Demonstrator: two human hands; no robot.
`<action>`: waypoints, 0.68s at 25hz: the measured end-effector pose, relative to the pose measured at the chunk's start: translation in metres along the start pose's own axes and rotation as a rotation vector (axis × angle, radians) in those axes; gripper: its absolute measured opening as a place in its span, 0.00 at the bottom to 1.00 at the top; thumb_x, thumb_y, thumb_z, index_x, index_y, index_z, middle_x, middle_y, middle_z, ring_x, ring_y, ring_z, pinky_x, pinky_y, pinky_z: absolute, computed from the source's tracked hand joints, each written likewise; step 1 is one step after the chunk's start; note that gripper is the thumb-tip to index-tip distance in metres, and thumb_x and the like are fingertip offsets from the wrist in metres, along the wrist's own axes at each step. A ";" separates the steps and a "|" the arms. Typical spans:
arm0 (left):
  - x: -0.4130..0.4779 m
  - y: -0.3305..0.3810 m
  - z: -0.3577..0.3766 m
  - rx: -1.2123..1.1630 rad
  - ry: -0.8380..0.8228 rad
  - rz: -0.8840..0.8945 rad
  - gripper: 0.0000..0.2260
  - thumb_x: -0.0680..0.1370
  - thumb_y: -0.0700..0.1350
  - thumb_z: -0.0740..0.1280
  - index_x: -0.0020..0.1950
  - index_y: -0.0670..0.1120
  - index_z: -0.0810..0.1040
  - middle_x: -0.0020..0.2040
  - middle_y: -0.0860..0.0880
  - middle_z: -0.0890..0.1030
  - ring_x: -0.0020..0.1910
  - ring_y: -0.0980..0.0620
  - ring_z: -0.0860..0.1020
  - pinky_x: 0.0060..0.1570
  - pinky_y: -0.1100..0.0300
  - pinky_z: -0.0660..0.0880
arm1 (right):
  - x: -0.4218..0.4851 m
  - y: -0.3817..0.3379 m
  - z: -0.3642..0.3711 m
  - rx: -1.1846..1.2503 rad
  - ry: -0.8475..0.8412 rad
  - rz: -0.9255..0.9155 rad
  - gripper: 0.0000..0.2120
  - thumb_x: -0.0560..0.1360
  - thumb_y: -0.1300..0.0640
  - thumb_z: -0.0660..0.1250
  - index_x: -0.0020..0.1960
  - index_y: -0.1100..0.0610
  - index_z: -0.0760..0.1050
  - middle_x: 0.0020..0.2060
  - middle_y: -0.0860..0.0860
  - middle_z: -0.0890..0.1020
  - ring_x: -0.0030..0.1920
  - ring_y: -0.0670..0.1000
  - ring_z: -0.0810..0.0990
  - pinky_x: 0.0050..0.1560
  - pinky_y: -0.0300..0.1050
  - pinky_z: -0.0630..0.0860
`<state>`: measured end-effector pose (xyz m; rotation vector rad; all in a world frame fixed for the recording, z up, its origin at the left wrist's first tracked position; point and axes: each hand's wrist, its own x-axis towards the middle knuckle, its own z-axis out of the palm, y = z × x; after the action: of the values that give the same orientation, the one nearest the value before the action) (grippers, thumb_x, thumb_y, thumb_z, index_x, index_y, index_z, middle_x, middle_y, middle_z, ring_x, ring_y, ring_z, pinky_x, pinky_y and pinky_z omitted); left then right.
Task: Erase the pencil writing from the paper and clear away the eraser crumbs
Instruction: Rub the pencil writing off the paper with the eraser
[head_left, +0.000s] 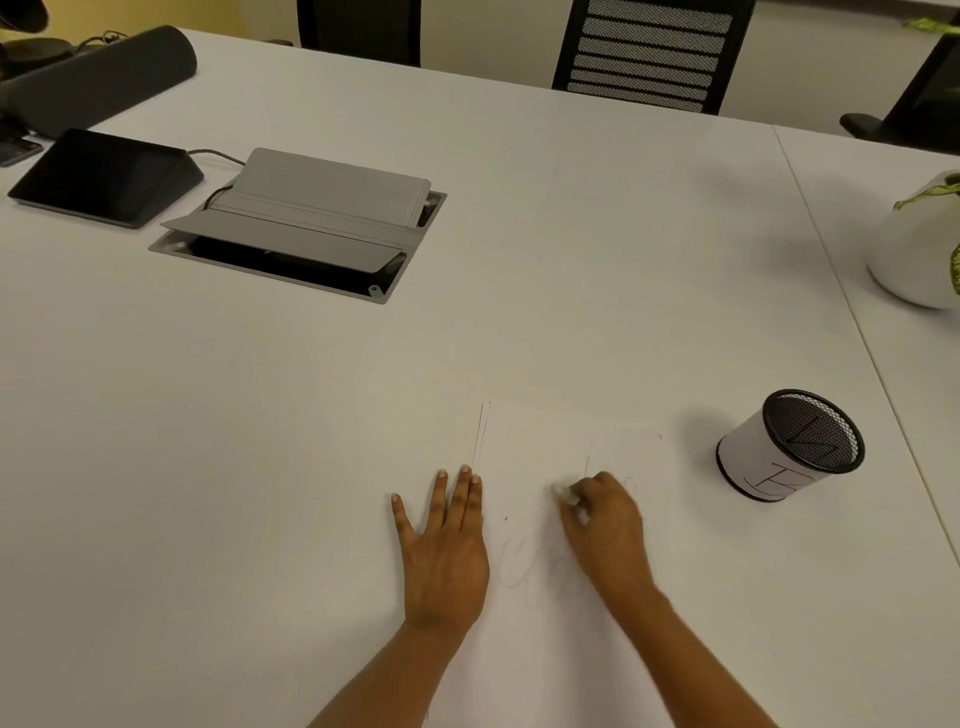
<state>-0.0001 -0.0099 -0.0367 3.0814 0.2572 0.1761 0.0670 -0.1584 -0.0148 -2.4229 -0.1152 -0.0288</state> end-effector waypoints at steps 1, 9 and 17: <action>0.000 -0.001 0.000 -0.007 -0.001 0.002 0.31 0.62 0.40 0.75 0.65 0.43 0.73 0.65 0.45 0.74 0.65 0.44 0.72 0.57 0.30 0.67 | 0.011 0.005 -0.008 -0.007 0.041 0.043 0.14 0.74 0.60 0.65 0.32 0.64 0.73 0.31 0.51 0.70 0.31 0.49 0.69 0.30 0.35 0.61; 0.003 0.002 0.000 -0.121 -0.040 0.025 0.33 0.77 0.63 0.42 0.68 0.42 0.69 0.69 0.44 0.69 0.69 0.43 0.66 0.66 0.32 0.51 | 0.021 0.014 -0.010 0.008 0.116 0.162 0.11 0.74 0.58 0.66 0.37 0.64 0.74 0.34 0.53 0.72 0.30 0.45 0.67 0.31 0.36 0.61; 0.029 0.039 0.011 -0.203 -0.241 0.079 0.53 0.60 0.79 0.41 0.71 0.45 0.32 0.74 0.47 0.33 0.70 0.48 0.28 0.68 0.44 0.28 | 0.012 0.006 -0.012 0.062 0.094 0.183 0.07 0.74 0.58 0.66 0.44 0.63 0.77 0.38 0.54 0.76 0.37 0.50 0.73 0.39 0.37 0.67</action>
<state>0.0363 -0.0438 -0.0423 2.8742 0.0993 -0.1569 0.0794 -0.1702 -0.0094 -2.3563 0.1463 -0.0554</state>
